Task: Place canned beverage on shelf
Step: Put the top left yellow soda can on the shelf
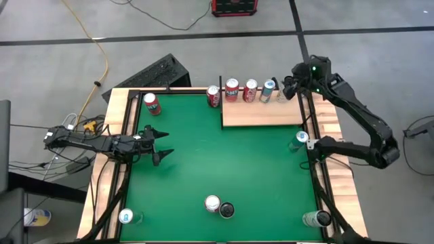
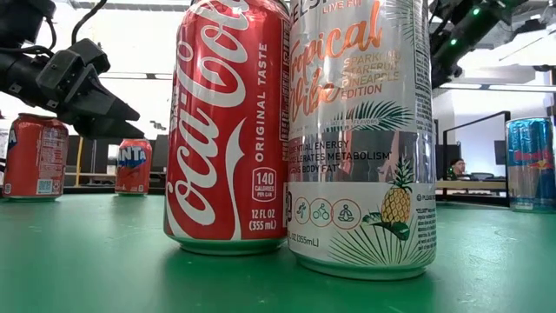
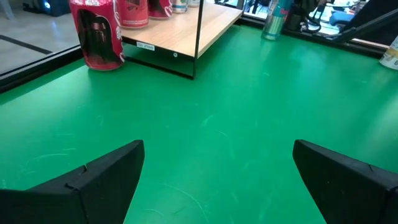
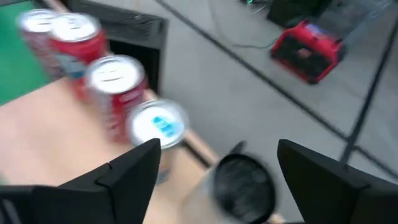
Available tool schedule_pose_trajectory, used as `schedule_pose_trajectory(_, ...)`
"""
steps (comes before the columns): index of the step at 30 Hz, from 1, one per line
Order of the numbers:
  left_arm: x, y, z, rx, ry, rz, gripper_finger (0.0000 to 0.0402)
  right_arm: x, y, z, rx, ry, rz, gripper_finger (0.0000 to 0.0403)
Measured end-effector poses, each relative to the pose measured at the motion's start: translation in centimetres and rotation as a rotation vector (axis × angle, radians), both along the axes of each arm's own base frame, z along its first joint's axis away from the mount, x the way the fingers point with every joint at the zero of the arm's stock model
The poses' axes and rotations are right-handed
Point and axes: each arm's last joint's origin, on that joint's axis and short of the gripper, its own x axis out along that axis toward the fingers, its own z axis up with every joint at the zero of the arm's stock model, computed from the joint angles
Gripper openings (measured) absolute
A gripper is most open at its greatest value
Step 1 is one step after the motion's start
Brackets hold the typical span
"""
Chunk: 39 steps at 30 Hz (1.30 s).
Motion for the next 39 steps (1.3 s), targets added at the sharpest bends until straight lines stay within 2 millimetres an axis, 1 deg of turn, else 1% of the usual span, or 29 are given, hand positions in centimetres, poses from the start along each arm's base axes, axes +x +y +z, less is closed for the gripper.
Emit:
schedule_pose_trajectory(3,0.0,0.0,0.0,0.000,0.000,0.000,0.0396,0.6,1.3,-0.5,0.076,0.017,0.024,0.0310)
schedule_pose_trajectory(6,0.0,0.0,0.0,0.001,-0.001,0.002,0.0396,1.4,2.1,-1.4,0.157,0.075,0.028,0.0251)
schedule_pose_trajectory(8,0.0,0.0,0.0,0.001,-0.005,0.003,0.0396,1.9,2.4,-1.8,0.190,0.100,0.009,0.0194)
schedule_pose_trajectory(12,0.0,0.0,0.1,-0.001,-0.014,0.005,0.0396,2.6,2.9,-2.0,0.199,0.109,0.019,0.0053)
schedule_pose_trajectory(13,0.0,0.0,0.1,-0.002,-0.014,0.005,0.0396,2.7,2.9,-2.0,0.198,0.111,0.026,0.0028)
schedule_pose_trajectory(14,0.0,0.0,0.1,-0.003,-0.015,0.006,0.0396,2.7,3.0,-2.0,0.196,0.113,0.026,0.0019)
schedule_pose_trajectory(17,0.0,0.0,0.1,-0.006,-0.015,-0.001,0.0396,2.7,2.7,-2.2,0.178,0.146,-0.020,0.0024)
schedule_pose_trajectory(20,0.0,0.0,0.1,-0.006,-0.015,-0.002,0.0396,2.6,1.9,-2.6,0.184,0.179,-0.068,0.0019)
schedule_pose_trajectory(31,0.0,0.0,0.1,-0.008,-0.016,-0.005,0.0396,2.7,-0.1,-4.1,0.218,0.252,-0.116,0.0017)
schedule_pose_trajectory(39,0.0,0.0,0.1,-0.007,-0.016,-0.006,0.0396,2.7,-0.4,-4.3,0.212,0.271,-0.125,0.0017)
